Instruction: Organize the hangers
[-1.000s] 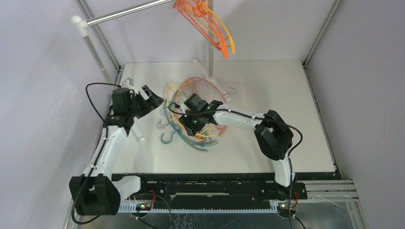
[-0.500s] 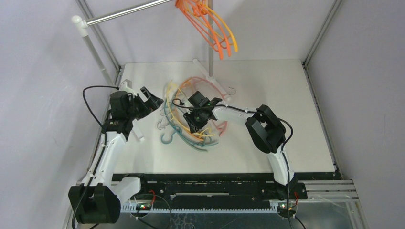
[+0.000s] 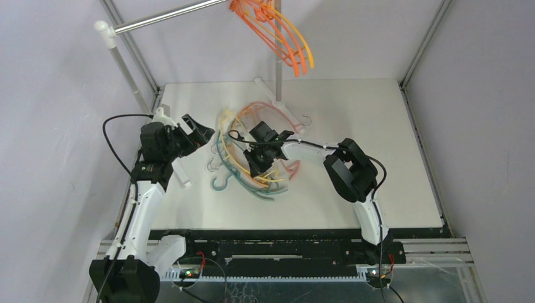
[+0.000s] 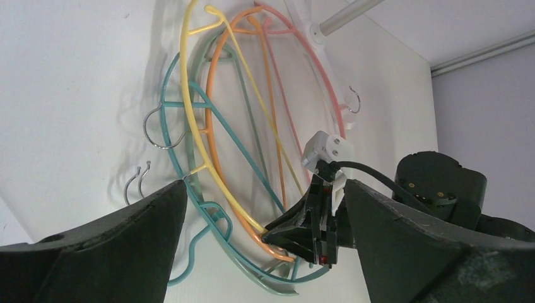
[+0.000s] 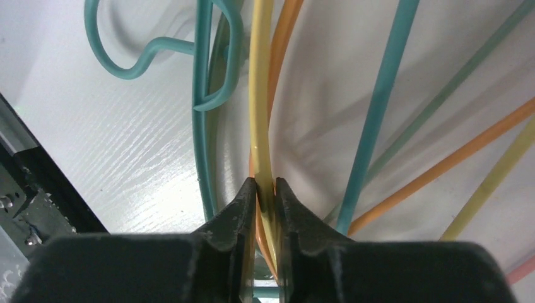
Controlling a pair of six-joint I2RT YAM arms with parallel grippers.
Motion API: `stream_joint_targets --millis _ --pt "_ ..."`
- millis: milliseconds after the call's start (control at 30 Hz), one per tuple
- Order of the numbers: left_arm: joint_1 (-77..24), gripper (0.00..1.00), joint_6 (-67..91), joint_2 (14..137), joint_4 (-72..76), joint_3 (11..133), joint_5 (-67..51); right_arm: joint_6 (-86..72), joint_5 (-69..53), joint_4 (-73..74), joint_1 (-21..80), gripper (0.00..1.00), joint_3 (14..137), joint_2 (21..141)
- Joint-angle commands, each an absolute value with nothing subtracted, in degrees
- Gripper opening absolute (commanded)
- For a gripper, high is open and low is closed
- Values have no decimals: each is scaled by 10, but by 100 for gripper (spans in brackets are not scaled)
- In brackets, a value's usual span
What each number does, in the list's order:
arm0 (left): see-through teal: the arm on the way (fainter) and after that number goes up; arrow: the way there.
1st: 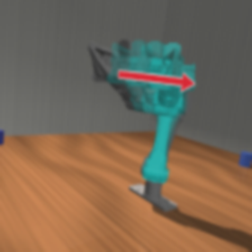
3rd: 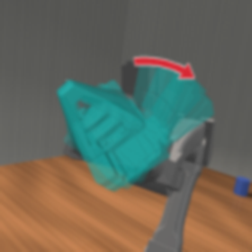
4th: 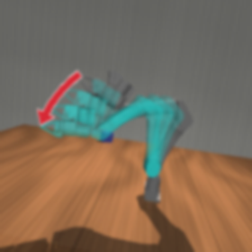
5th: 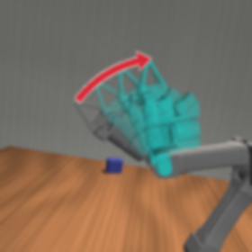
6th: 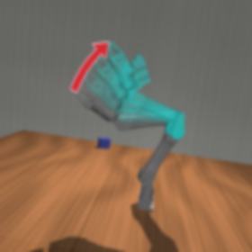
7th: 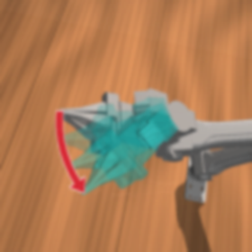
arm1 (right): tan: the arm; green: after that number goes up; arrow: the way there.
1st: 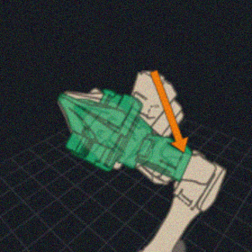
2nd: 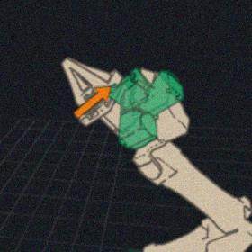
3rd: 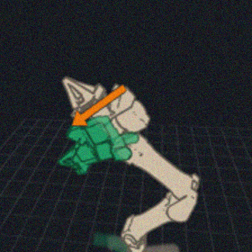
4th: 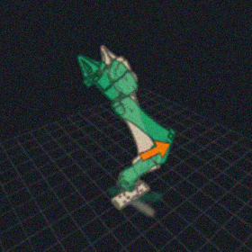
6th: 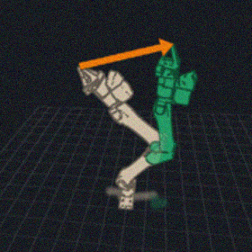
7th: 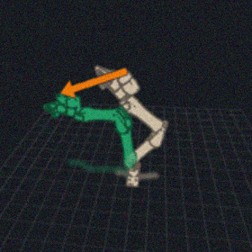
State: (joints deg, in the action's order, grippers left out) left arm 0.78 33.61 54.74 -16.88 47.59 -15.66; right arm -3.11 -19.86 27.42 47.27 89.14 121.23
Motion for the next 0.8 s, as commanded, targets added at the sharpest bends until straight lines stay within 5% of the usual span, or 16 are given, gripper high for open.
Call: stream_joint_targets --millis 0,100,367,767 --pt "11 98 345 527 -150 496 -165 -42 -222 256 473 14 887 1206" --pt "11 98 346 517 -153 501 -164 -40 -231 261 469 0 892 1188" --pt "11 91 374 488 -113 534 -225 -123 -342 267 426 0 966 1143" --pt "2 89 441 413 -129 517 -205 -363 -483 84 364 0 1031 1158"
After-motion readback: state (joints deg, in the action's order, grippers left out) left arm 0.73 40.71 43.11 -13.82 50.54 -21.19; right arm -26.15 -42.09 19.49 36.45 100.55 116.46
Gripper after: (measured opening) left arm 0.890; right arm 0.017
